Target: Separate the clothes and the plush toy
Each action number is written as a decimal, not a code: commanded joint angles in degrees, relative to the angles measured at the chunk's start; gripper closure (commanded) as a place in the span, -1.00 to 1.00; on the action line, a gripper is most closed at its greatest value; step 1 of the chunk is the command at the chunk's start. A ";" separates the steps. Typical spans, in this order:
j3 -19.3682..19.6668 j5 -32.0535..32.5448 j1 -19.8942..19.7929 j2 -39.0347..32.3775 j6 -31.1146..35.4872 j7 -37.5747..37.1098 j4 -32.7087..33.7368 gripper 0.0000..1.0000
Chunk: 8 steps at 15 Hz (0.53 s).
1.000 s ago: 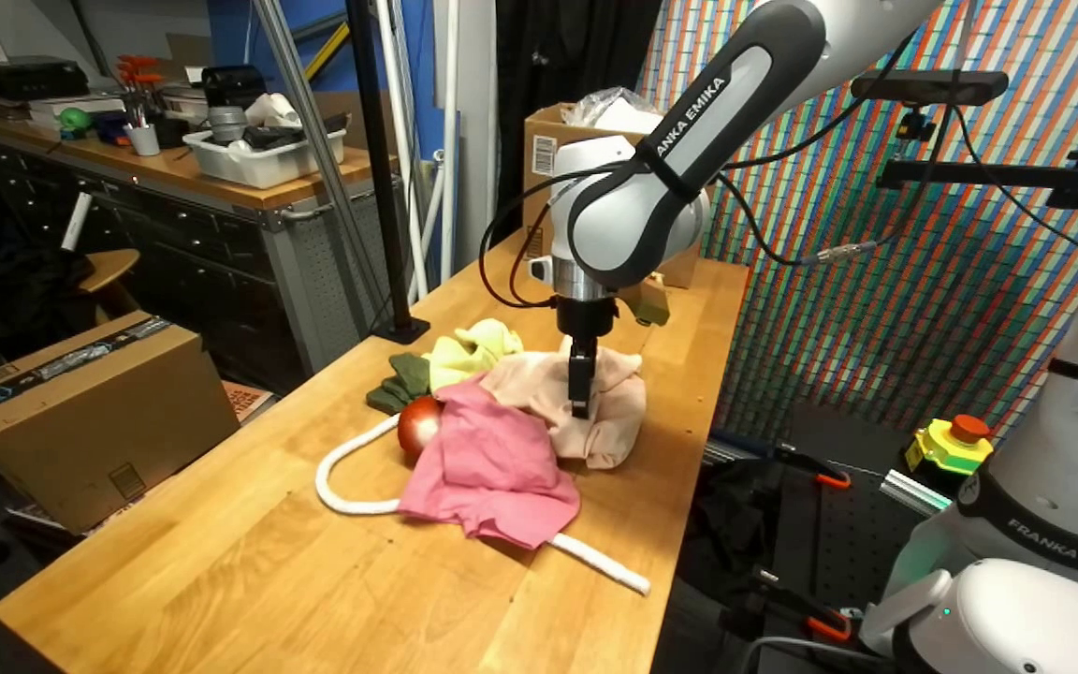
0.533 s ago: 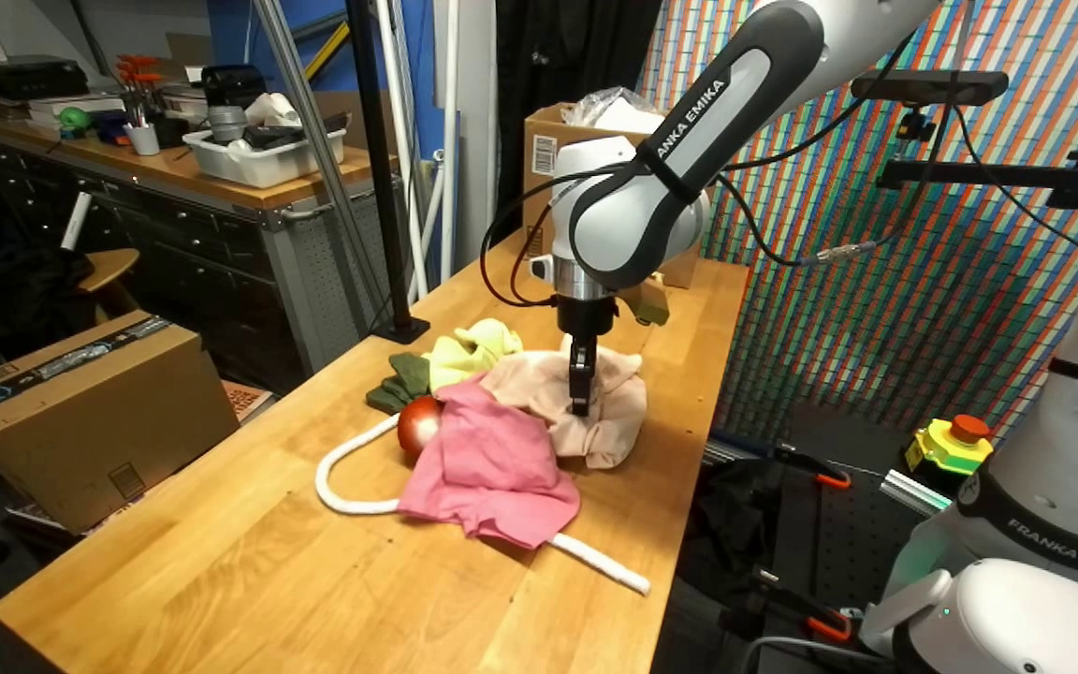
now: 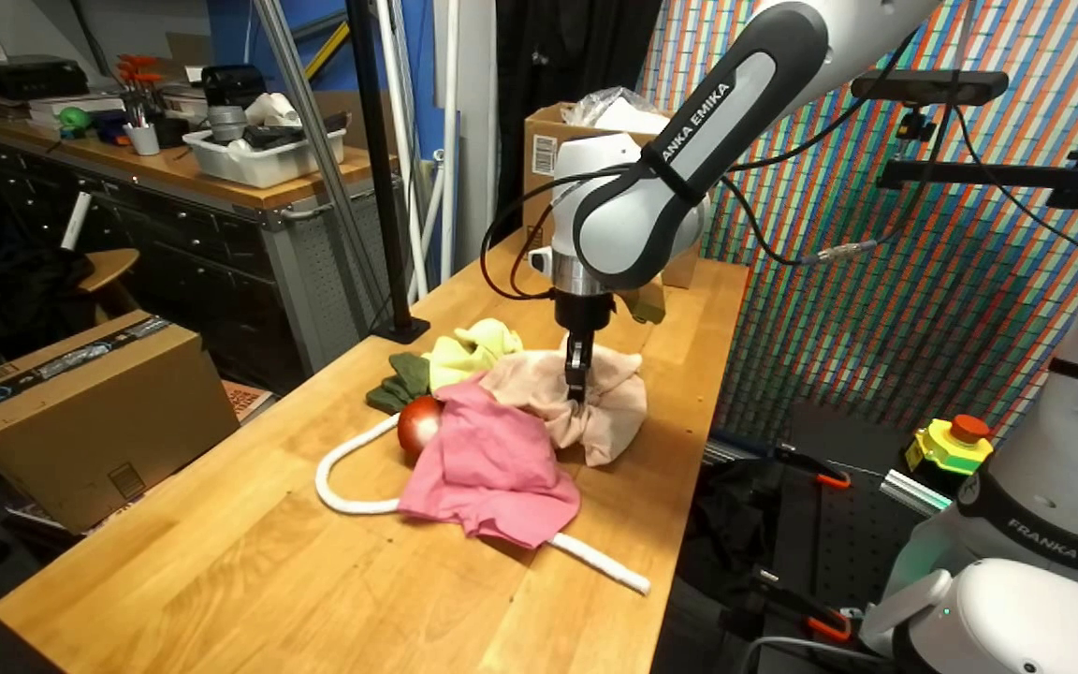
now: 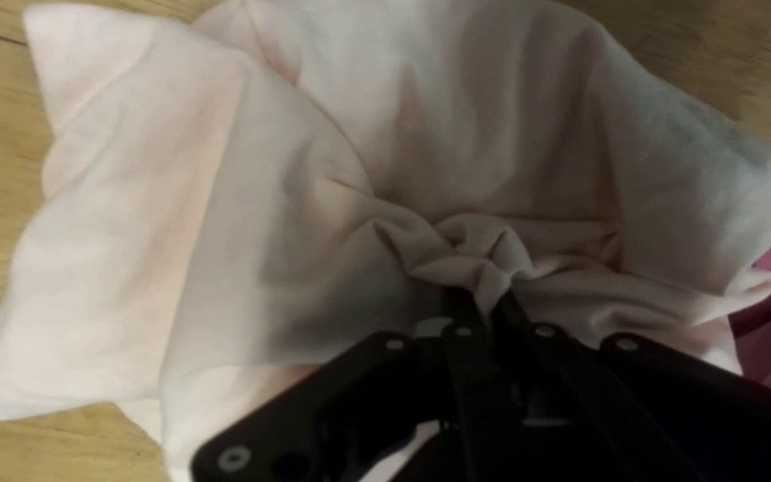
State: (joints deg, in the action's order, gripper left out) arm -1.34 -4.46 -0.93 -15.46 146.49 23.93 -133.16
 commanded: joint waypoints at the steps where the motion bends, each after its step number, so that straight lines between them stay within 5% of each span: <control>1: 1.57 5.21 -0.03 3.04 3.32 -6.36 -1.79 0.94; 8: 7.95 22.16 0.96 8.77 4.98 -23.96 -4.26 0.93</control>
State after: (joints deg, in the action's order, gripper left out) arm 3.94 10.55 -0.89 -10.89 150.21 7.74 -134.66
